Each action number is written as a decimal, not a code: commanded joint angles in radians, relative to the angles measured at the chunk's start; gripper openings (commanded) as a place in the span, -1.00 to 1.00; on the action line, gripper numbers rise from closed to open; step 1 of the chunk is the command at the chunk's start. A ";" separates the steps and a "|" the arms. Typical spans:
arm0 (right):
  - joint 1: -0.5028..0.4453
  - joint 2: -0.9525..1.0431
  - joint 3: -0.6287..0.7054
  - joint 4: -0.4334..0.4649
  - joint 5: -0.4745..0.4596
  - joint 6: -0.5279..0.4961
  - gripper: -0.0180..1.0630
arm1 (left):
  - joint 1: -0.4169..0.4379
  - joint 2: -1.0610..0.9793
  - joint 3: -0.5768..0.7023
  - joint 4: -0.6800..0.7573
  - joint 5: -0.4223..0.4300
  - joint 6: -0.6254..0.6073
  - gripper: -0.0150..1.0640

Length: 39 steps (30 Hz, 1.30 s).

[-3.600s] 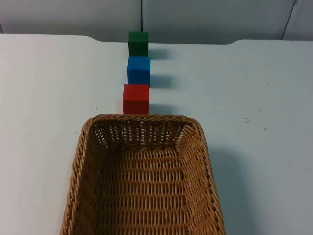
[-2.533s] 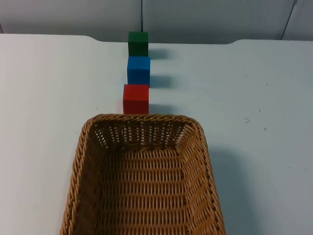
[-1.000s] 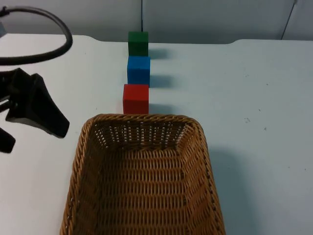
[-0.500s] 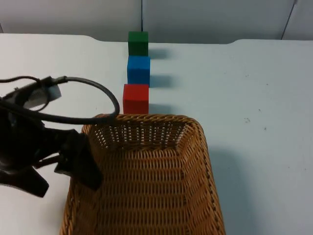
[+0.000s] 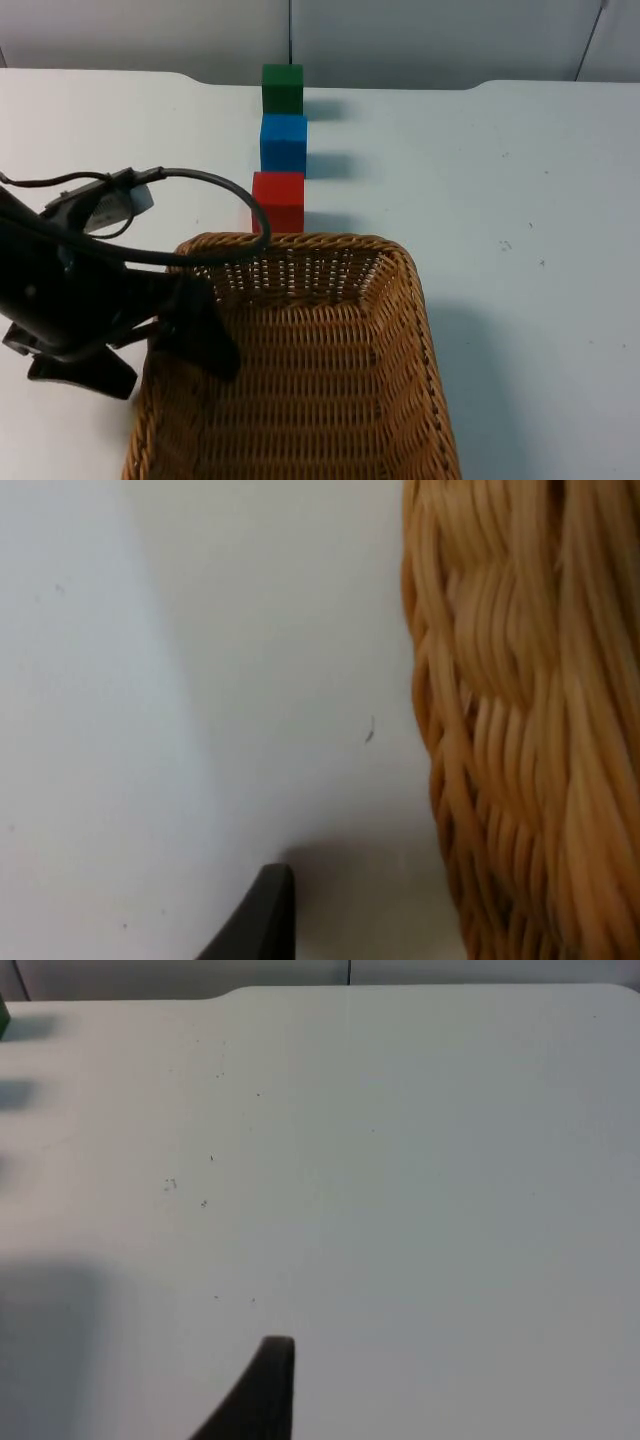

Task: Pick up the basket with the left hand and place the blue cube into the basket with the right hand.

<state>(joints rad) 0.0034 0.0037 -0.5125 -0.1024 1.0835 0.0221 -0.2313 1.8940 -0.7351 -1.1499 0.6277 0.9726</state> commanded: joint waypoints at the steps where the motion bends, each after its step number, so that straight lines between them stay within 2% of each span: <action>1: -0.007 -0.004 0.005 -0.005 -0.009 0.003 0.96 | -0.006 0.001 0.000 -0.024 0.009 0.023 0.98; 11: -0.007 -0.004 0.005 -0.005 -0.009 0.003 0.96 | -0.009 0.001 0.004 0.002 0.018 -0.022 0.98; 16: -0.007 -0.004 0.005 -0.005 -0.009 0.003 0.96 | -0.009 0.001 0.004 0.002 -0.004 -0.051 0.97; 22: -0.007 -0.004 0.005 -0.005 -0.009 0.003 0.96 | -0.009 0.001 0.004 0.002 -0.011 -0.064 0.81; 26: -0.007 -0.004 0.005 -0.005 -0.009 0.003 0.96 | -0.009 0.001 0.004 0.002 -0.005 -0.066 0.24; 27: -0.007 -0.004 0.005 -0.005 -0.009 0.003 0.96 | -0.009 0.001 0.004 0.002 -0.005 -0.066 0.24; 32: -0.007 -0.004 0.005 -0.005 -0.009 0.003 0.96 | -0.009 0.001 0.004 -0.015 -0.007 -0.068 -0.51; 33: -0.007 -0.004 0.005 -0.005 -0.009 0.003 0.96 | -0.009 0.001 0.004 -0.015 -0.007 -0.068 -0.51; 36: -0.007 -0.004 0.005 -0.005 -0.009 0.003 0.96 | -0.009 0.001 0.004 -0.034 -0.012 -0.068 -0.94; 39: -0.007 -0.004 0.005 -0.005 -0.009 0.003 0.96 | -0.009 0.001 0.004 -0.043 -0.010 -0.068 -0.98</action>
<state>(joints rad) 0.0034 0.0037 -0.5125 -0.1024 1.0835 0.0240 -0.2335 1.8967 -0.7351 -1.1808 0.6217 0.9005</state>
